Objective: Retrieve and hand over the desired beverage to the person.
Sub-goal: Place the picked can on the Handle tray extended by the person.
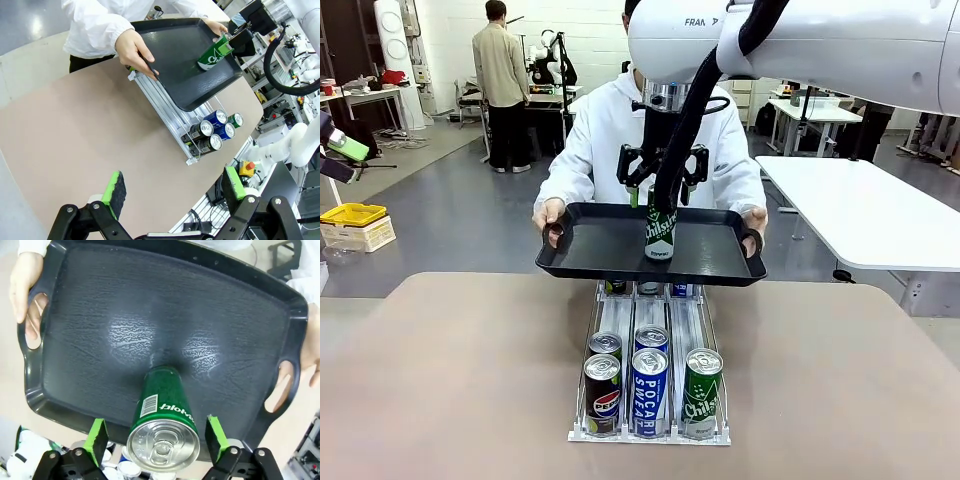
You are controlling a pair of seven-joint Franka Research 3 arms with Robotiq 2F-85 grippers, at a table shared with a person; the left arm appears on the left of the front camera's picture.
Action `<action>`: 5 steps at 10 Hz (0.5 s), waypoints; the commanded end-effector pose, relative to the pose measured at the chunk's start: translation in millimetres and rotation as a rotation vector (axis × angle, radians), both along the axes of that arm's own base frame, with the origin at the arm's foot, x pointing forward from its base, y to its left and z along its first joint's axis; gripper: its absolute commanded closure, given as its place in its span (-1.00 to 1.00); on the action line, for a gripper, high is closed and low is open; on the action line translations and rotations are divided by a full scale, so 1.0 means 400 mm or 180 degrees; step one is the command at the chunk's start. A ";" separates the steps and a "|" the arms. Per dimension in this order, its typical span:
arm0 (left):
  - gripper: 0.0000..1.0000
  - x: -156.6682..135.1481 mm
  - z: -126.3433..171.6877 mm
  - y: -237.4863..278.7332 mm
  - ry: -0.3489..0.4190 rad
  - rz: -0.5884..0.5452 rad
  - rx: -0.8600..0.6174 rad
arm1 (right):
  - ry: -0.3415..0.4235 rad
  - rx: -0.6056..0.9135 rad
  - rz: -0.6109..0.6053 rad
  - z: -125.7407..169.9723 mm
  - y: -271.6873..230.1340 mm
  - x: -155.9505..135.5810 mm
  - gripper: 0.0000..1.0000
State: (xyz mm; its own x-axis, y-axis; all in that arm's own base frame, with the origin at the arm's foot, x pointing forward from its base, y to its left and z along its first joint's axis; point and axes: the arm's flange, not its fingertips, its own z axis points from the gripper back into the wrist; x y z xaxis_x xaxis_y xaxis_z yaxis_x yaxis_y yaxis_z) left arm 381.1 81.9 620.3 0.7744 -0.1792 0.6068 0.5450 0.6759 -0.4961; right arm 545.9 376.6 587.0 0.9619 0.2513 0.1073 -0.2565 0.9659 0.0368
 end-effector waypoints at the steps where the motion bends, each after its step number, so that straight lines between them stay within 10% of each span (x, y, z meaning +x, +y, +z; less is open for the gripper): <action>1: -1.00 0.001 -0.001 0.003 -0.0067 -0.0058 -0.0048 | 0.0081 0.0033 0.0015 0.014 0.008 0.015 -1.00; 5: -1.00 0.001 -0.001 0.003 -0.0067 -0.0058 -0.0048 | 0.0103 0.0092 0.0036 0.031 -0.009 -0.024 -1.00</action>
State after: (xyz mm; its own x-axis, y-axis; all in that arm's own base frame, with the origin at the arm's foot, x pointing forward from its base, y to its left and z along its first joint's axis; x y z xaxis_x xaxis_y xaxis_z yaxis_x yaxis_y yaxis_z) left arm 381.1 81.9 620.2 0.7744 -0.1792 0.6068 0.5451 0.6759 -0.4960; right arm 543.7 376.7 590.7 0.9621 0.2506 0.1073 -0.2565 0.9655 0.0453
